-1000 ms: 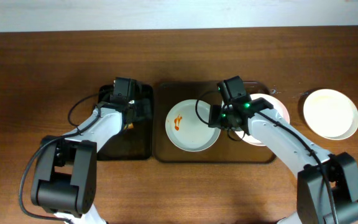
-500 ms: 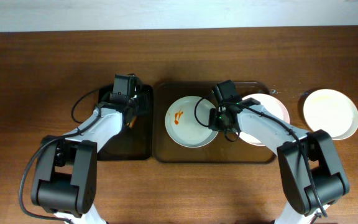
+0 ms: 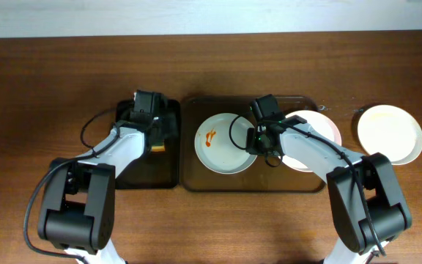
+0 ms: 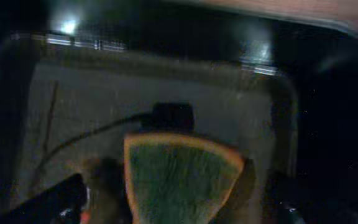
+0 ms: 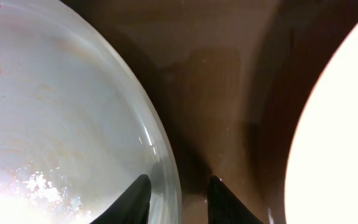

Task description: Clean dirty plates on tray and stack at the side

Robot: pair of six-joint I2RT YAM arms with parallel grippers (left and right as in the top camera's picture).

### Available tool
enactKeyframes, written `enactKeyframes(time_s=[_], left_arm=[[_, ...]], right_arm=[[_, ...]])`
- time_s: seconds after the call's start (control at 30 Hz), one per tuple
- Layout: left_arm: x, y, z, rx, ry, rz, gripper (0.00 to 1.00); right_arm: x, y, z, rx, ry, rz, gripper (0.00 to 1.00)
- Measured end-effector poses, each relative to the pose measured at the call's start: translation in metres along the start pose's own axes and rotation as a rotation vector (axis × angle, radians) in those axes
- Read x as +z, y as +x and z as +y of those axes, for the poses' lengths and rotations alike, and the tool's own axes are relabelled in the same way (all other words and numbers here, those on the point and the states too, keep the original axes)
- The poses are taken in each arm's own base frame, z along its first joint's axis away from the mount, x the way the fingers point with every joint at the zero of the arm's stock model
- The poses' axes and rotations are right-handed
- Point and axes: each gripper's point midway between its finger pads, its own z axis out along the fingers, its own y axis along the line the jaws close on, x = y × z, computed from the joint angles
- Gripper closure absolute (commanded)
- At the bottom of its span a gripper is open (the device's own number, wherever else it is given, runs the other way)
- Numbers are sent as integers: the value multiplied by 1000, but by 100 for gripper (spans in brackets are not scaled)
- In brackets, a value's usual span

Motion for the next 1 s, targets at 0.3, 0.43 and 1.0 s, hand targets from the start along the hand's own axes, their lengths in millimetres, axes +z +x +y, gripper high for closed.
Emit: enactKeyframes(time_s=[0.3, 0.43, 1.0], left_arm=[[17, -10, 2, 11, -15, -67, 37], [18, -11, 5, 8, -24, -70, 28], [-12, 40, 18, 32, -55, 155, 20]], right_arm=[[0, 0, 0, -2, 0, 1, 58], [0, 0, 1, 0, -4, 2, 44], [-13, 34, 1, 17, -32, 195, 40]])
